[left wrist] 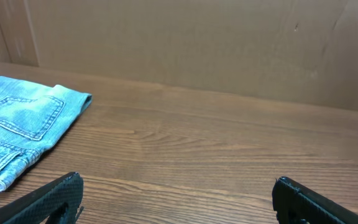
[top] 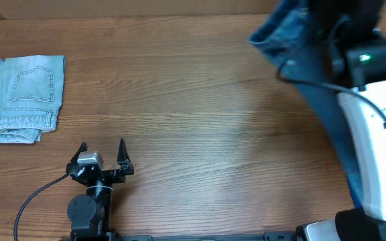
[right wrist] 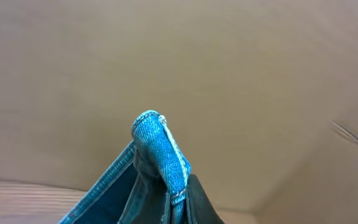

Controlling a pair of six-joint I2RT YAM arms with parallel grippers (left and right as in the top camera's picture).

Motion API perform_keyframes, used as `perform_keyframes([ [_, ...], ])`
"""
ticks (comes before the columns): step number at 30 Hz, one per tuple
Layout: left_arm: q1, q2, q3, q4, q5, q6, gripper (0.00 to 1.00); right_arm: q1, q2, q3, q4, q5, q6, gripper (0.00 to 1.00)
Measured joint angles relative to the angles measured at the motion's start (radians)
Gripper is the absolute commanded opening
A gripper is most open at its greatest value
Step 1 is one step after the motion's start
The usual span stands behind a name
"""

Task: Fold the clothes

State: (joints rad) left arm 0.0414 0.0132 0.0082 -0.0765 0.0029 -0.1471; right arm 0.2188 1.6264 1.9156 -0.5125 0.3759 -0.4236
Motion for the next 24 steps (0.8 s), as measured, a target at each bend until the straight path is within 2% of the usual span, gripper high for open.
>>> perform_keyframes([
  [2, 0.000, 0.000, 0.000, 0.000, 0.000, 0.000, 1.00, 0.114, 0.000, 0.000, 0.020, -0.032, 0.012, 0.04],
  [8, 0.000, 0.000, 0.000, 0.000, 0.000, 0.000, 1.00, 0.277, 0.003, 0.000, 0.021, -0.179, 0.116, 0.04],
  [14, 0.000, 0.000, 0.000, 0.000, 0.000, 0.000, 1.00, 0.321, 0.089, 0.000, -0.064, -0.389, 0.174, 0.04],
  [20, 0.000, 0.000, 0.000, 0.000, -0.033, 0.051, 1.00, 0.381, 0.246, -0.001, -0.082, -0.463, 0.184, 0.04],
  [24, 0.000, 0.000, 0.000, 0.060, -0.028, 0.072, 1.00, 0.424, 0.252, -0.001, -0.054, -0.470, 0.184, 0.04],
])
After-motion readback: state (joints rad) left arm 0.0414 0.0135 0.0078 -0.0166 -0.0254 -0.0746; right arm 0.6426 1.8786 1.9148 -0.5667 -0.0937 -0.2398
